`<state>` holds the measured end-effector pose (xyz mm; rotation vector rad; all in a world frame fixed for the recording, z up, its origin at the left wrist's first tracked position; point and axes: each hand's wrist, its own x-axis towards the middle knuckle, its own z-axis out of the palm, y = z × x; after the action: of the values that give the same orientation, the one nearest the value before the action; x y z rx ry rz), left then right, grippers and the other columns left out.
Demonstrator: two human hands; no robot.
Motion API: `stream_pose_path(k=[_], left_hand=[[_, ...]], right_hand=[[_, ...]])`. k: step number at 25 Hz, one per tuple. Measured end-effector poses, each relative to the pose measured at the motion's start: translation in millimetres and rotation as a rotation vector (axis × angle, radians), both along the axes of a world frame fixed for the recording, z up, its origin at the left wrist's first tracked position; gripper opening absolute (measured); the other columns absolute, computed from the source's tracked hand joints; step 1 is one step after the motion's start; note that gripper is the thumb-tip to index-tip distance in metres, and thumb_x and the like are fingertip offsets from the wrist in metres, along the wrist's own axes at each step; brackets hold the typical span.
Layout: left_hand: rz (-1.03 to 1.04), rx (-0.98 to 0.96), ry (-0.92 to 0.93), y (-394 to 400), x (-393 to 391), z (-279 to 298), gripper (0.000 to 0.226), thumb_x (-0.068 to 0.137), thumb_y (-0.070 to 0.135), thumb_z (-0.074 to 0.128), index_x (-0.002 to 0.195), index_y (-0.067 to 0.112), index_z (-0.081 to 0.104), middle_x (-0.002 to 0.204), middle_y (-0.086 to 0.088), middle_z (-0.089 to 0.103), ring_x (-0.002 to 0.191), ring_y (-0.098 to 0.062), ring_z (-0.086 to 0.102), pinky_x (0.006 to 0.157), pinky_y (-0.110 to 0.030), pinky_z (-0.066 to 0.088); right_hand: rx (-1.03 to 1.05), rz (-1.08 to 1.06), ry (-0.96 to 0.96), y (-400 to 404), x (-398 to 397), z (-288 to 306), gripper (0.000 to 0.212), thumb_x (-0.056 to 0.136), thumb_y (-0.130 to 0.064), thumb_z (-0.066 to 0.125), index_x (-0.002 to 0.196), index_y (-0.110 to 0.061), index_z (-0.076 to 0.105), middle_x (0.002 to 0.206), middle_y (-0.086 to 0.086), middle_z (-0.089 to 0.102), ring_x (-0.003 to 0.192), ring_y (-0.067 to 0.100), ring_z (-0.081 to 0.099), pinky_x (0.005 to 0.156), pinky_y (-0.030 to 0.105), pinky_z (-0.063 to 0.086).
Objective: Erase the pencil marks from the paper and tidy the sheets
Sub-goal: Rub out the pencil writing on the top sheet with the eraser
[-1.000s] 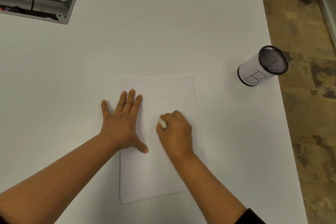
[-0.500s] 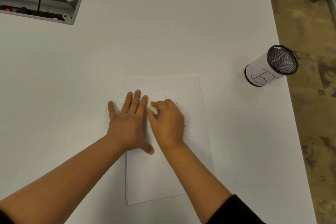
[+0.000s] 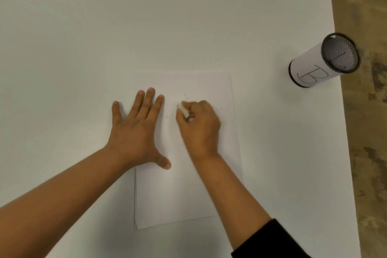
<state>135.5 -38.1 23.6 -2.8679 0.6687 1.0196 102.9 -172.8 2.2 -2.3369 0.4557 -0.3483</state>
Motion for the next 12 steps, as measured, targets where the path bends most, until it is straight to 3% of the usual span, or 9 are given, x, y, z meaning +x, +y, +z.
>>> stream_pose_path(k=[3,5,9,12], left_hand=[[0.000,-0.017,-0.003,-0.2,0.2,-0.5,0.147,0.047,0.080,0.066,0.129,0.023,-0.041,0.140,0.000,-0.045,0.134,-0.016,-0.037,0.110,-0.057,-0.011],[-0.001,-0.021,-0.008,0.2,-1.2,-0.4,0.147,0.048,0.080,0.066,0.130,0.022,-0.041,0.144,-0.001,-0.043,0.136,-0.018,-0.035,0.109,-0.057,-0.011],[-0.006,-0.019,-0.016,-0.2,-1.2,0.3,0.147,0.048,0.081,0.065,0.130,0.022,-0.041,0.147,-0.003,-0.041,0.136,-0.020,-0.035,0.109,-0.057,-0.012],[-0.010,-0.025,-0.005,-0.4,-0.8,0.9,0.147,0.048,0.080,0.065,0.131,0.022,-0.040,0.145,-0.002,-0.042,0.136,-0.019,-0.035,0.110,-0.057,-0.011]], right_hand=[[-0.019,-0.209,-0.027,-46.7,5.6,-2.1,0.007,0.073,-0.009,0.071,0.077,-0.005,0.068,0.070,0.014,0.062,0.060,0.027,0.059,0.058,0.028,0.047],[-0.009,-0.305,-0.004,-55.8,6.5,1.5,0.005,0.075,-0.008,0.070,0.076,-0.004,0.067,0.071,0.012,0.061,0.060,0.021,0.056,0.056,0.018,0.039],[-0.043,-0.154,0.054,-24.5,8.4,3.4,0.005,0.074,-0.006,0.070,0.078,-0.005,0.068,0.073,0.012,0.062,0.062,0.015,0.052,0.056,0.013,0.029],[-0.053,-0.231,0.070,-59.9,13.7,6.9,0.005,0.076,-0.011,0.068,0.078,-0.006,0.068,0.075,0.014,0.064,0.066,0.024,0.059,0.056,0.014,0.033]])
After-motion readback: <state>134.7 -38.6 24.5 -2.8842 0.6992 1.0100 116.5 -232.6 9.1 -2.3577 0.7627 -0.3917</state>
